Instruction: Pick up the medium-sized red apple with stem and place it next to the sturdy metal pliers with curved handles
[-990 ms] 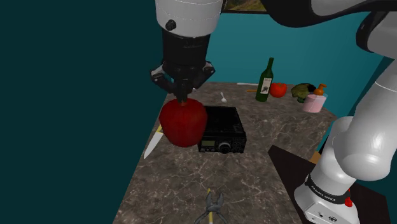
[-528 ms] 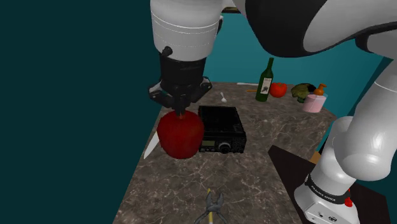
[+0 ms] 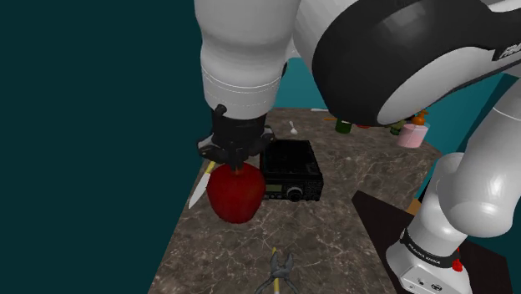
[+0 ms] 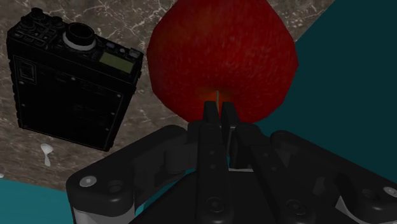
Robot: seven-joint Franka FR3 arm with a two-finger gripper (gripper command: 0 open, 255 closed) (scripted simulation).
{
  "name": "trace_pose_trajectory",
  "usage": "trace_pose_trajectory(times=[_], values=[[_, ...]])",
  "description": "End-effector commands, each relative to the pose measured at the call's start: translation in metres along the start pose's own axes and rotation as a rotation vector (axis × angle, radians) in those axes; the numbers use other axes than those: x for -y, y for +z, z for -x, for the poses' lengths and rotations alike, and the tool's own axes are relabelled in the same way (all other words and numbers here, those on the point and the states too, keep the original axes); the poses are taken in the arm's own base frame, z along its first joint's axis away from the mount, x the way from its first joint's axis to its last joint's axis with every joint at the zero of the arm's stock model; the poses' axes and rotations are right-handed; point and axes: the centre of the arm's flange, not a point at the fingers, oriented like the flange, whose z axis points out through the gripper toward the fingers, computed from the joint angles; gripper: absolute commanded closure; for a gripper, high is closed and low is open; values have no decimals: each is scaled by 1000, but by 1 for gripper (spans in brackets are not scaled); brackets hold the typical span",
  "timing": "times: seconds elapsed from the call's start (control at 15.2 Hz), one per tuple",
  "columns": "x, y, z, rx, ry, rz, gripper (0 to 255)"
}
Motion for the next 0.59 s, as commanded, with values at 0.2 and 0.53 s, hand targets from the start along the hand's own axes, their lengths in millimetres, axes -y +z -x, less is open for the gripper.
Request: trace_pose_trajectory(times=[0.2, 0.53], values=[[-1, 25, 10, 0, 0, 0, 255], [0, 49, 20, 0, 0, 0, 255]])
